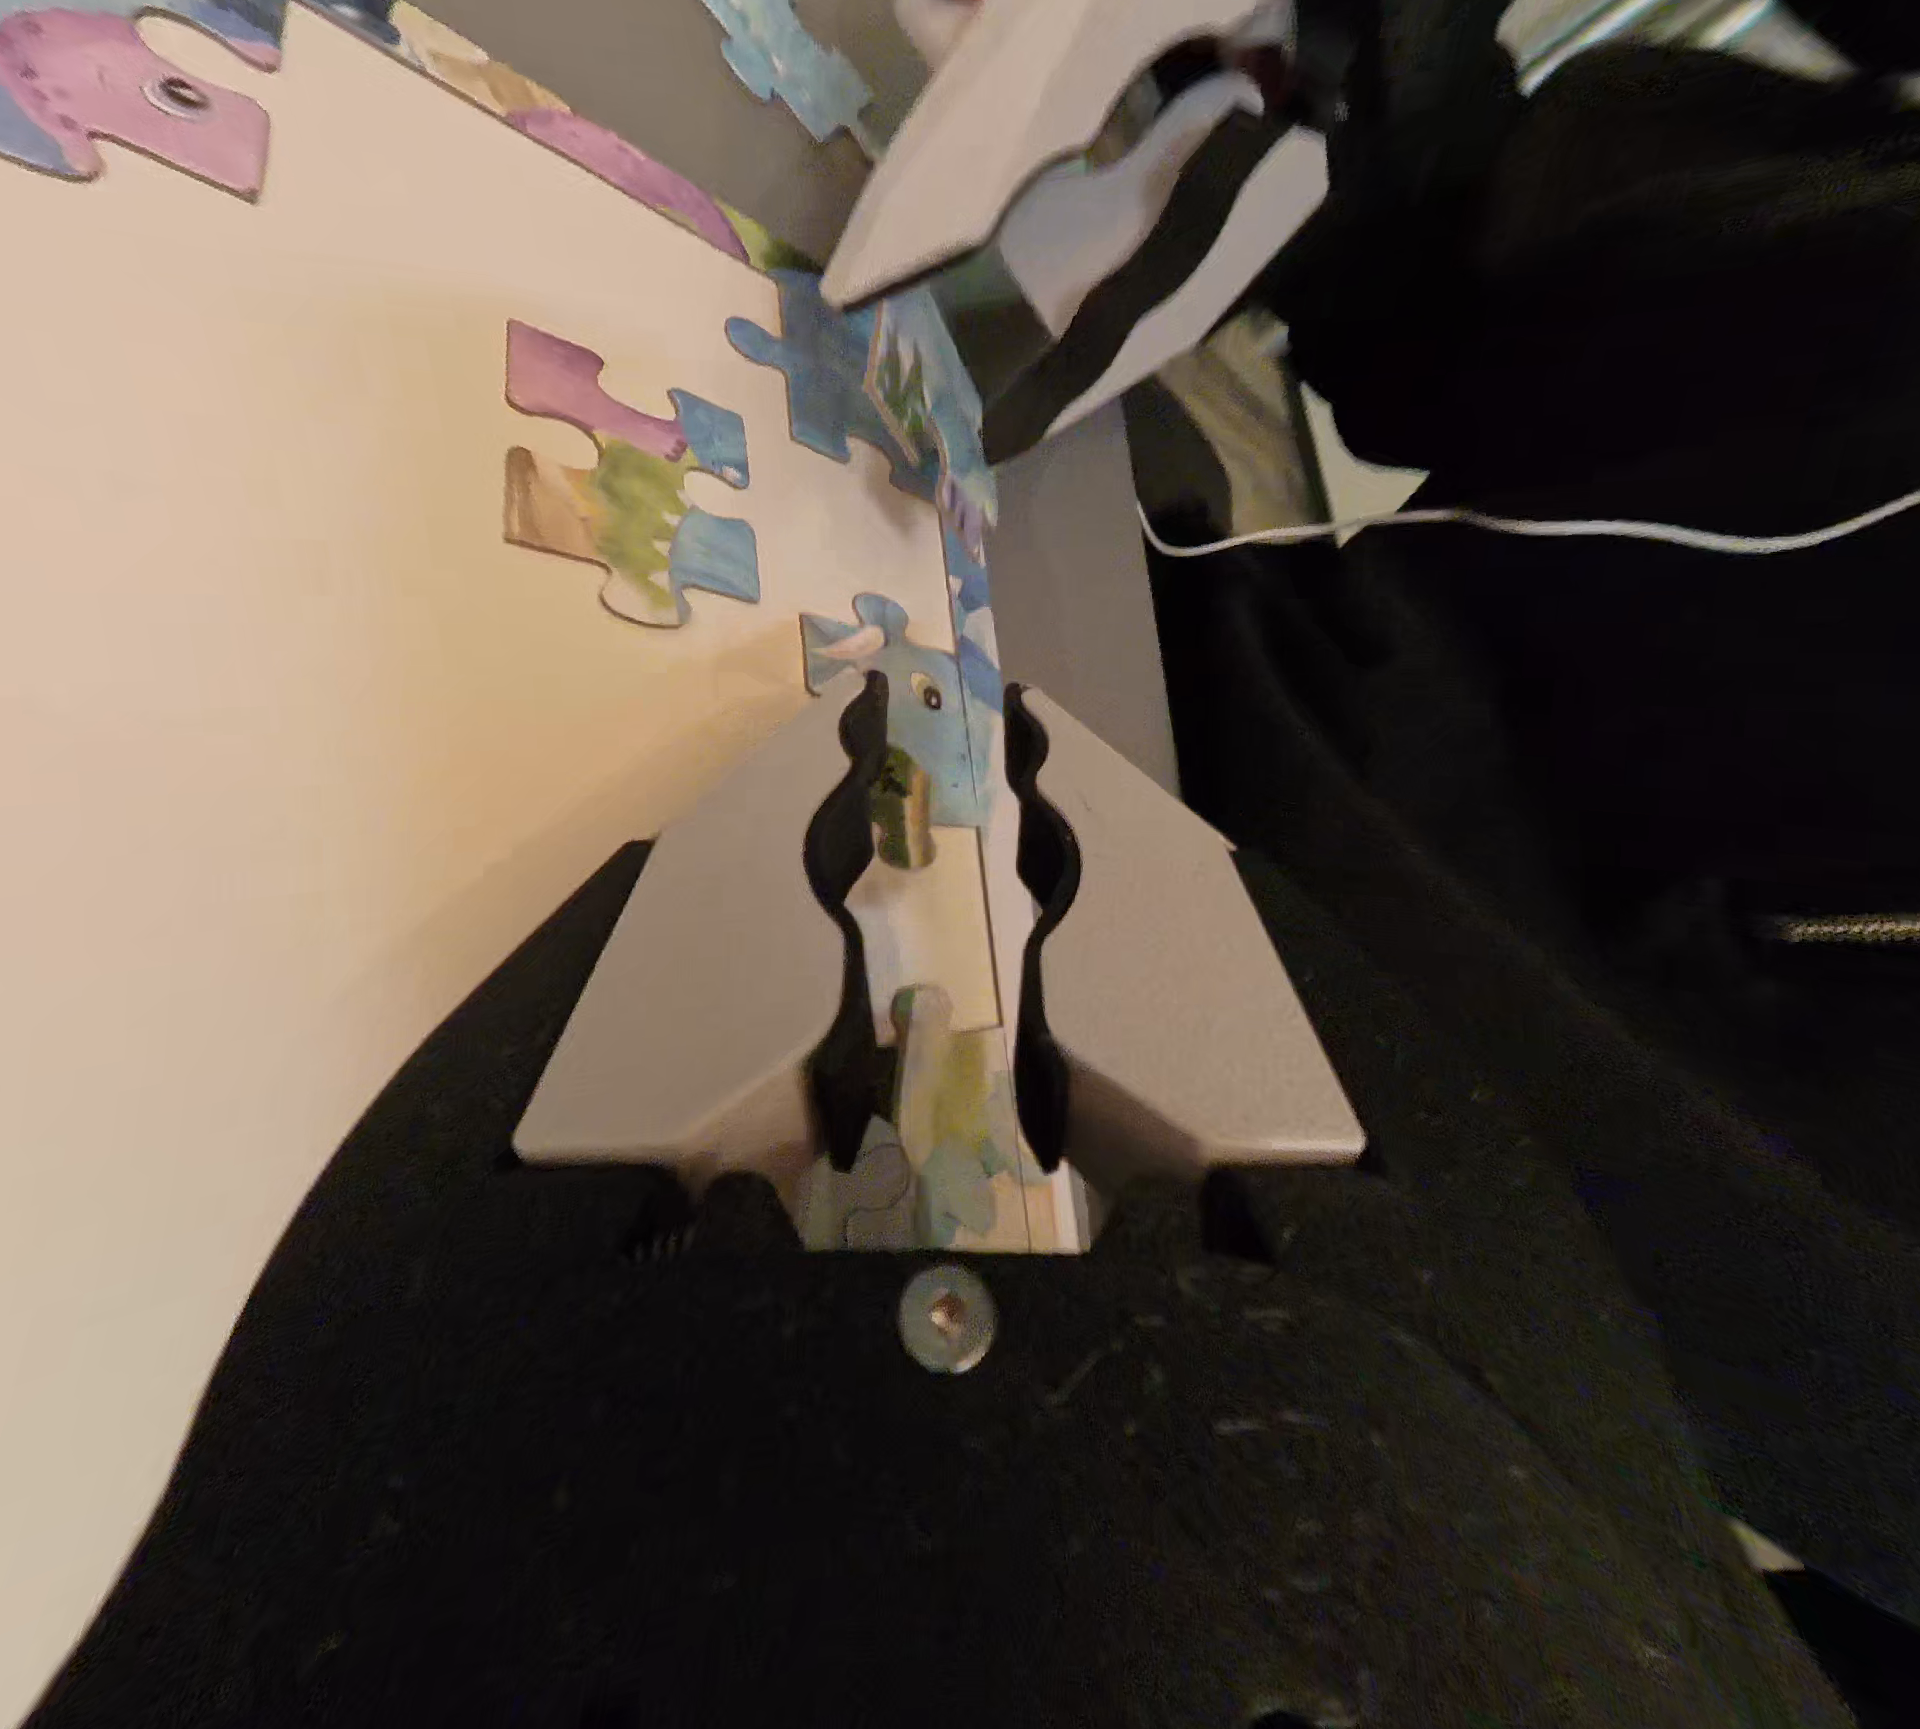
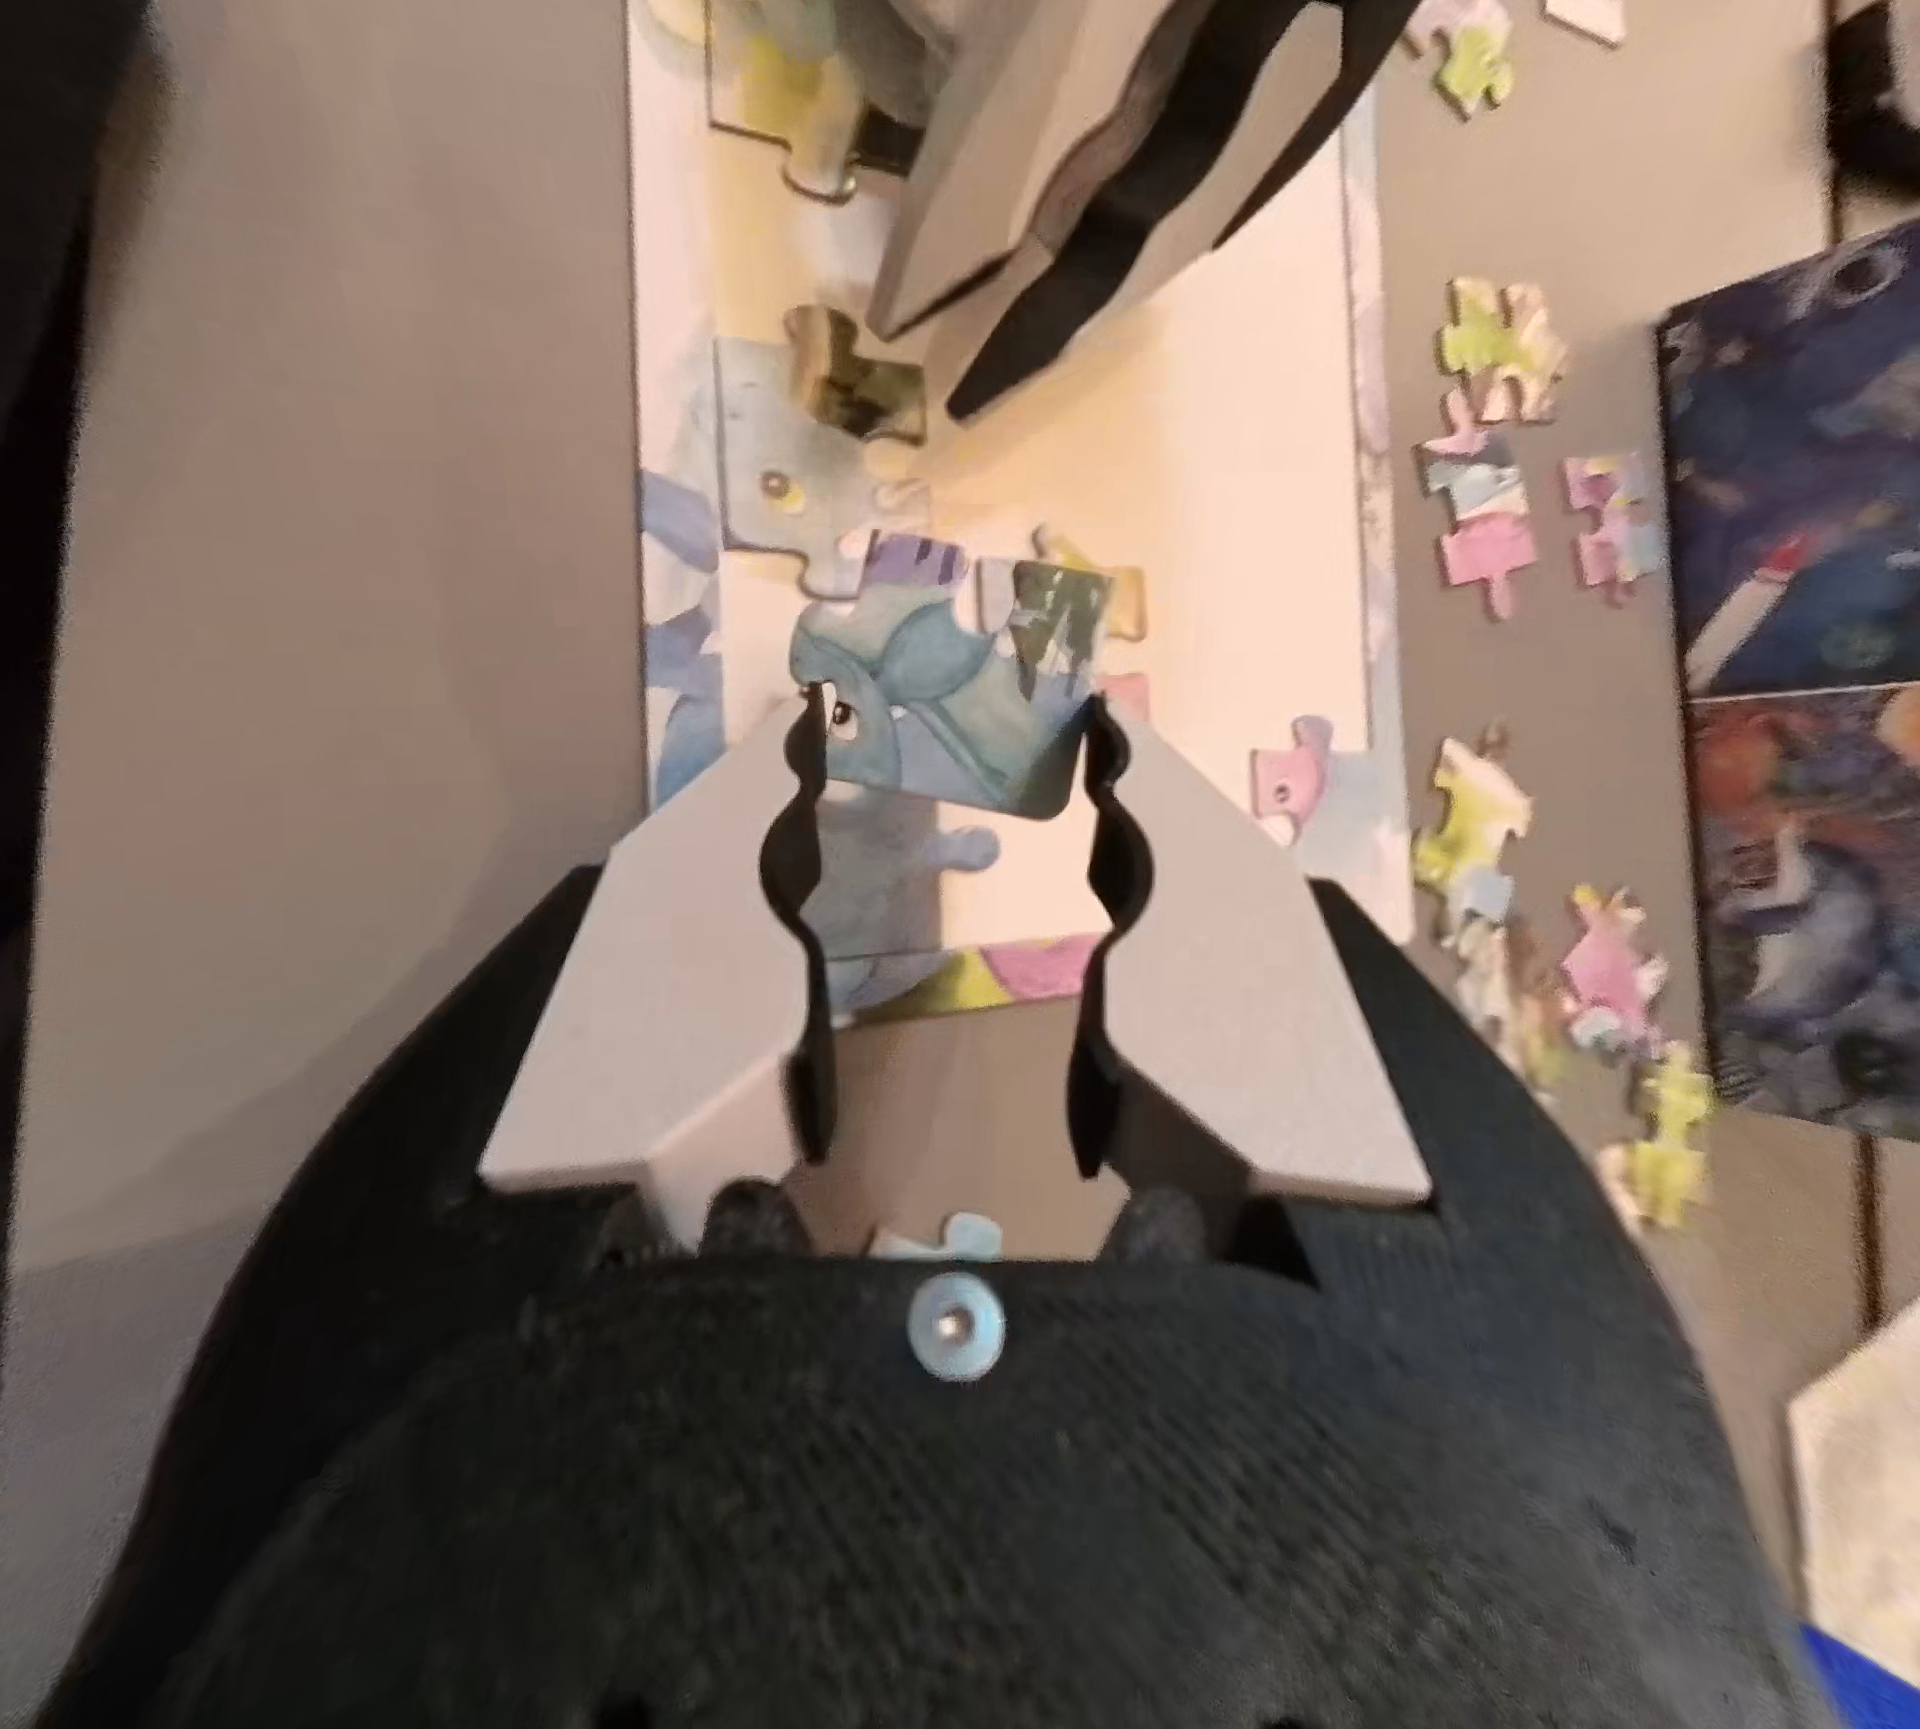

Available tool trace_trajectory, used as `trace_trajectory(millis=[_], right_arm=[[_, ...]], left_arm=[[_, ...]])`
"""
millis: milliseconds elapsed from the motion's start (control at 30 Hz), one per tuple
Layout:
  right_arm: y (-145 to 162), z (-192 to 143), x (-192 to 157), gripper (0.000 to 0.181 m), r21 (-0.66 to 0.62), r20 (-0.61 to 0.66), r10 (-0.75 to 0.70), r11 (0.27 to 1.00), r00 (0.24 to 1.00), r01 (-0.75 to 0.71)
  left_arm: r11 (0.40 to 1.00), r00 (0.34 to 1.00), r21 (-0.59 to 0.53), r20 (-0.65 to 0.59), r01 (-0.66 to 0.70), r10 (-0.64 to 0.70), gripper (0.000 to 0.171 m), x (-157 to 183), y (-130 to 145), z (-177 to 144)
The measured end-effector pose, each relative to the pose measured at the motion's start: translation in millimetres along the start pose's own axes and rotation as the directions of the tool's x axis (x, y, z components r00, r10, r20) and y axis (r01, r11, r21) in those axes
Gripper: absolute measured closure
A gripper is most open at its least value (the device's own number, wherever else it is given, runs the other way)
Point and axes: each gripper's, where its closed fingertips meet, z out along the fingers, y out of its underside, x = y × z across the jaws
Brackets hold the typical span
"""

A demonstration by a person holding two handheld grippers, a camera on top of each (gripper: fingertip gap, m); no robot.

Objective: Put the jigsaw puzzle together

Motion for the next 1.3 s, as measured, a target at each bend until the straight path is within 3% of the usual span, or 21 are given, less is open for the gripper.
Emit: trace_trajectory(millis=[100, 267, 433, 600, 733, 900, 1033, 1300], right_arm=[[4, -1, -13, 0.133, -0.002, 0.102, 0.051, 0.999, 0.993, -0.051], [9, 2, -14, 0.132, -0.025, 0.166, 0.056, 0.998, 0.984, -0.053], [20, -10, 2, 0.132, -0.054, 0.128, 0.09, 0.995, 0.988, -0.084], [20, -24, 7, 0.132, 0.036, 0.114, 0.196, 0.979, 0.974, -0.201], [24, -18, -2, 0.133, 0.036, 0.109, 0.219, 0.974, 0.97, -0.224], [16, -10, -17, 0.132, 0.076, 0.131, 0.256, 0.961, 0.958, -0.267], [12, -5, -24, 0.132, 0.057, 0.138, 0.239, 0.967, 0.961, -0.248], [-2, 4, -21, 0.133, 0.058, 0.162, 0.186, 0.979, 0.969, -0.197]], left_arm=[[0.998, 0.998, -0.032, -0.016, -0.058, 0.058, 0.151, 9, 8, 8], [0.991, 0.991, -0.049, 0.042, -0.122, 0.124, 0.167, 5, 9, 15], [0.988, 0.984, -0.046, 0.089, -0.148, 0.152, 0.166, 1, 7, 10], [0.988, 0.975, 0.025, 0.163, -0.154, 0.148, 0.164, -9, -5, -8], [0.981, 0.96, 0.036, 0.217, -0.191, 0.179, 0.158, -15, -8, -19], [0.946, 0.931, -0.077, 0.173, -0.314, 0.323, 0.13, -1, 10, -9], [0.918, 0.899, -0.139, 0.191, -0.372, 0.393, 0.127, 0, 19, 1], [0.909, 0.88, -0.151, 0.232, -0.388, 0.414, 0.127, -5, 18, -5]])
